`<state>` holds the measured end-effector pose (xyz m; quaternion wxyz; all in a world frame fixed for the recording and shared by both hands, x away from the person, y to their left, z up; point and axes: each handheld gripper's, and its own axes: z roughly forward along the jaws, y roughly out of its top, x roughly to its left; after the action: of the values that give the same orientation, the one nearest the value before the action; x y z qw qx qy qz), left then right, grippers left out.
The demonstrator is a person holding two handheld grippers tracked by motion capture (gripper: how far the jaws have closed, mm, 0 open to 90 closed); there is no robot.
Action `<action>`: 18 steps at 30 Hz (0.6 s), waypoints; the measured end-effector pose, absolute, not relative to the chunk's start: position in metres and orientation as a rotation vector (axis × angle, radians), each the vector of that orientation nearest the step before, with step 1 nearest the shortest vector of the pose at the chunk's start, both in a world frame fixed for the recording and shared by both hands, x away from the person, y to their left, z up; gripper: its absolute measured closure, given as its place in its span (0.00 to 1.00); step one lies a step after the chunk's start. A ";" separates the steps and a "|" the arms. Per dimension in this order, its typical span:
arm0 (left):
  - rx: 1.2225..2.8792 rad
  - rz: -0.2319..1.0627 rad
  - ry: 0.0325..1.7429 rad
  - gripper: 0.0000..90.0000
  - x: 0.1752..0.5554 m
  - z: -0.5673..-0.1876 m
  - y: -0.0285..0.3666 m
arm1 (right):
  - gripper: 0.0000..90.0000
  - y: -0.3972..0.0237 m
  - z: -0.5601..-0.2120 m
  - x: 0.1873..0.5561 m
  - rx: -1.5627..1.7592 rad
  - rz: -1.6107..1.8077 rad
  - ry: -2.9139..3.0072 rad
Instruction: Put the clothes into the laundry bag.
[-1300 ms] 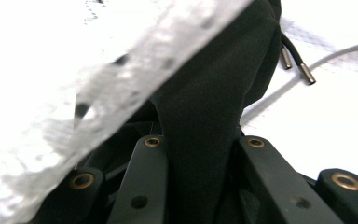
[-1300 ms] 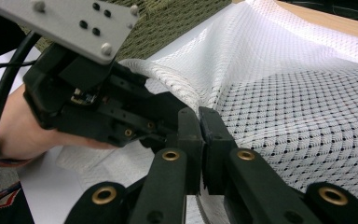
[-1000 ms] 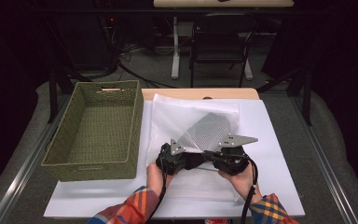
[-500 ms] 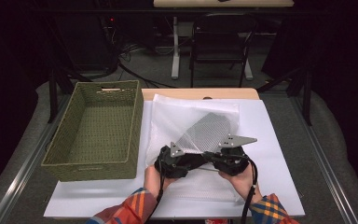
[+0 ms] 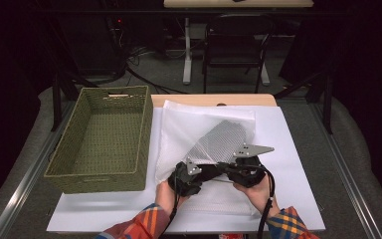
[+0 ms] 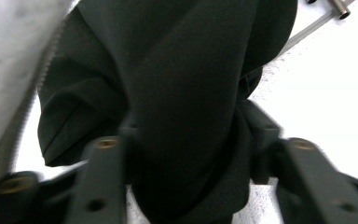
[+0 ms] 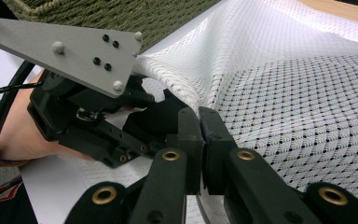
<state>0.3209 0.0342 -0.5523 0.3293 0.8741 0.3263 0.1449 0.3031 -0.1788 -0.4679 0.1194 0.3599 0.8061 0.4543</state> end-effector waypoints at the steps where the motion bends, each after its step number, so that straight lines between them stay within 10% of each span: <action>1: 2.276 0.379 0.849 0.77 0.321 -0.552 0.035 | 0.98 -0.179 -0.468 0.303 1.055 1.328 2.355; 18: 2.231 0.493 0.893 0.87 0.339 -0.548 0.043 | 0.98 -0.174 -0.469 0.304 1.055 1.328 2.360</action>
<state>0.3387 0.0431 -0.5483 0.3376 0.8560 0.3428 0.1891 0.3041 -0.1735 -0.4691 0.1172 0.3603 0.8065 0.4539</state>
